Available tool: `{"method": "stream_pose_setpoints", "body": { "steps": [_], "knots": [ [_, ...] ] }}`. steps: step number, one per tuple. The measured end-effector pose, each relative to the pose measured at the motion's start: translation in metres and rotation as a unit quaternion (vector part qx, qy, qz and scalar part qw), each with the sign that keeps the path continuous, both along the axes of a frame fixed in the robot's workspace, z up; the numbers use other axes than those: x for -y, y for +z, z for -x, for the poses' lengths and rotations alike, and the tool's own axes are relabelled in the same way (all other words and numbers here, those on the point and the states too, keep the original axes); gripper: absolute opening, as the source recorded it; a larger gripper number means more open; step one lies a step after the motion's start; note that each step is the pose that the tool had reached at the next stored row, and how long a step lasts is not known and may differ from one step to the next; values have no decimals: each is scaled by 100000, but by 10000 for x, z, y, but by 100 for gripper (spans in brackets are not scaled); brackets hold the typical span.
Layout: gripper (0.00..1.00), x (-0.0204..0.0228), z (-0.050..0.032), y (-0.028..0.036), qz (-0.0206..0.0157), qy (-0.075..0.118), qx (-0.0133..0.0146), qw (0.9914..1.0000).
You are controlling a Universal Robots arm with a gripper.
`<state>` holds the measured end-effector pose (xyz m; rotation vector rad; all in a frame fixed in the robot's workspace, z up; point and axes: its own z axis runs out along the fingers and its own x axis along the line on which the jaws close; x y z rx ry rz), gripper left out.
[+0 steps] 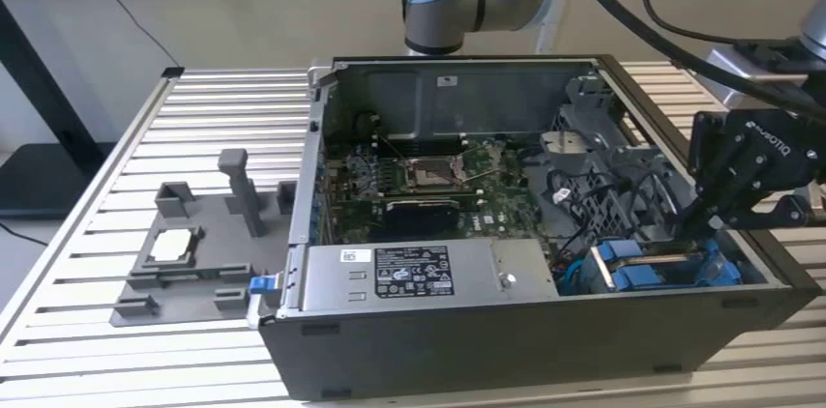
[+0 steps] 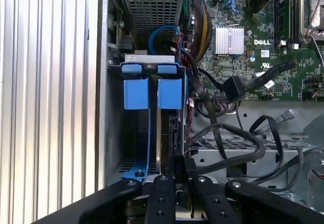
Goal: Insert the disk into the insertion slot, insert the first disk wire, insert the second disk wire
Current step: 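Insert the first disk wire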
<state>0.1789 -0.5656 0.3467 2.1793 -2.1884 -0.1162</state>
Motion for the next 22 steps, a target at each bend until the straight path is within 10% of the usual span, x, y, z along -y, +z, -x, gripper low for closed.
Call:
{"method": "stream_pose_setpoints", "body": {
  "steps": [22],
  "knots": [
    [19,2,40,-68,-691,157,222,99997]
  ]
}}
